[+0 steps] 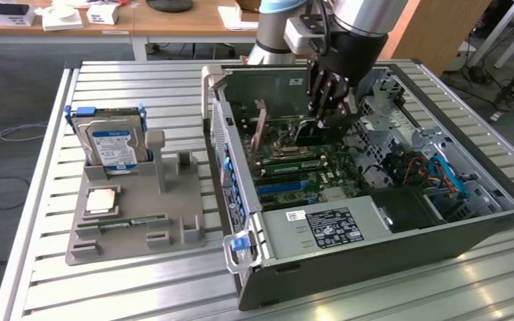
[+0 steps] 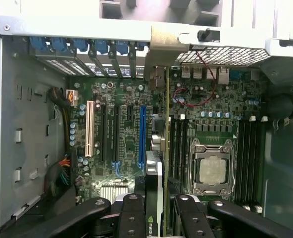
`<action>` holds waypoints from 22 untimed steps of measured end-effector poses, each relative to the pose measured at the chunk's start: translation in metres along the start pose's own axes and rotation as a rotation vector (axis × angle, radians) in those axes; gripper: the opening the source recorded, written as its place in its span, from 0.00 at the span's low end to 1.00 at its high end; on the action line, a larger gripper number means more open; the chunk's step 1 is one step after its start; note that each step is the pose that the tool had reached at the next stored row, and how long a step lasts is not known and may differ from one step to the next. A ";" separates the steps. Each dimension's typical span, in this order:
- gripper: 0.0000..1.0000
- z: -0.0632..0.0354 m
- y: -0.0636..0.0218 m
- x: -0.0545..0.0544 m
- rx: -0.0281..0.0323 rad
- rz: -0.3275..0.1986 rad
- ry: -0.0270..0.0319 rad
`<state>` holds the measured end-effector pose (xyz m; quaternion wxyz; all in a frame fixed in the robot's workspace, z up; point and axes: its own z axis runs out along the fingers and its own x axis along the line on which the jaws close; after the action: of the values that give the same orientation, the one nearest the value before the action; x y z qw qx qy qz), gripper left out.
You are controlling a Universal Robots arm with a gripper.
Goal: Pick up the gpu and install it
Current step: 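Insert the gpu into the slot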
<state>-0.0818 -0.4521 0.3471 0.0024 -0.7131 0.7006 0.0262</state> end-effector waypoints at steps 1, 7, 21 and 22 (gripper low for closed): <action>0.27 0.0015 -0.0001 0.000 0.0001 0.000 -0.0001; 0.27 0.0105 -0.0004 0.000 0.0000 0.000 -0.0001; 0.27 0.0139 0.0016 0.002 0.0001 0.000 0.0024; 0.27 0.0140 0.0021 0.003 0.0000 0.000 0.0023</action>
<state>-0.0844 -0.4544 0.3331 0.0016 -0.7131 0.7006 0.0253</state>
